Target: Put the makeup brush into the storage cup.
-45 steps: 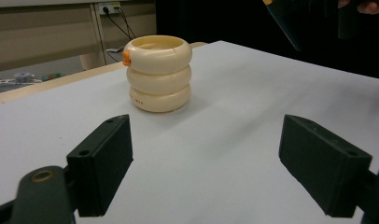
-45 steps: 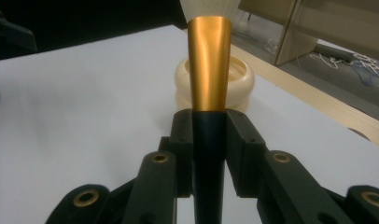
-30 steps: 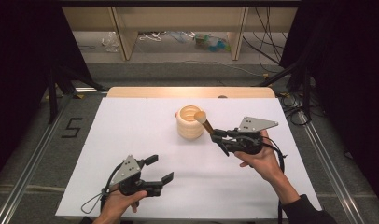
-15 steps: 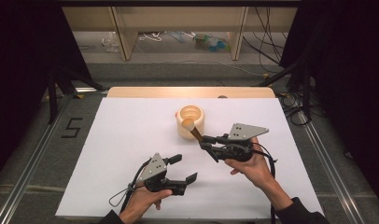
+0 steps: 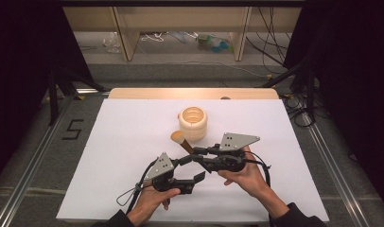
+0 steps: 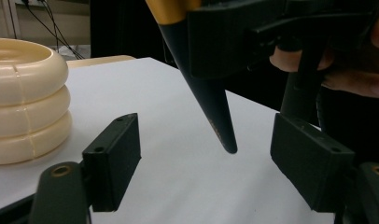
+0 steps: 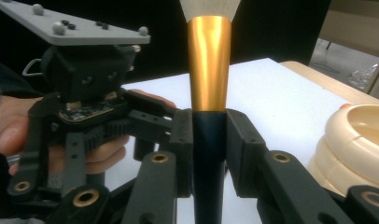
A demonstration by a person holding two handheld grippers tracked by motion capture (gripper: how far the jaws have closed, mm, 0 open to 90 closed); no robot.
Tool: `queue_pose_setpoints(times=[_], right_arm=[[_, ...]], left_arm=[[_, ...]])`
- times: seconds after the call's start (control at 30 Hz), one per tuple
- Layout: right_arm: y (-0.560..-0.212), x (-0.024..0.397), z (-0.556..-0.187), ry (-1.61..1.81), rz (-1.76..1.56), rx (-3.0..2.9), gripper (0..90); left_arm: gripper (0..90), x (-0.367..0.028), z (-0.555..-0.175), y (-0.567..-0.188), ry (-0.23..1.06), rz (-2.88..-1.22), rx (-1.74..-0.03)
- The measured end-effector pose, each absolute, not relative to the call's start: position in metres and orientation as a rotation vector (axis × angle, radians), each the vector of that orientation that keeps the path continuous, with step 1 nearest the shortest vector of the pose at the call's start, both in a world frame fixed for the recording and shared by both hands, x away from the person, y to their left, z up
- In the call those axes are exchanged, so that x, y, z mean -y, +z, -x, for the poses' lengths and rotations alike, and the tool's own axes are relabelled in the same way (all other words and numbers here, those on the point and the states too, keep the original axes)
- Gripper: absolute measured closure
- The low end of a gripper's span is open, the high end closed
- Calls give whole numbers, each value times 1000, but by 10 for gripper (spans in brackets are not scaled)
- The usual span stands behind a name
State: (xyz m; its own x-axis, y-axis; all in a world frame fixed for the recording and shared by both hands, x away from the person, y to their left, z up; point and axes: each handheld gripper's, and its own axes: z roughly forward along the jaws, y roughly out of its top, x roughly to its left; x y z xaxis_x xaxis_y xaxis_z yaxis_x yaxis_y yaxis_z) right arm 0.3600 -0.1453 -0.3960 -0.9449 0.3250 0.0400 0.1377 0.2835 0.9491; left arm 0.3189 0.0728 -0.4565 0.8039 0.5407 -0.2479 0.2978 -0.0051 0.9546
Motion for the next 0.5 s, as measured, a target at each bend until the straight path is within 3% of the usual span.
queue_pose_setpoints(times=[0.5], right_arm=[[-399,137,-353,1757,-426,-2425,745]], left_arm=[[426,-70,-321,-454,208,-1580,-657]])
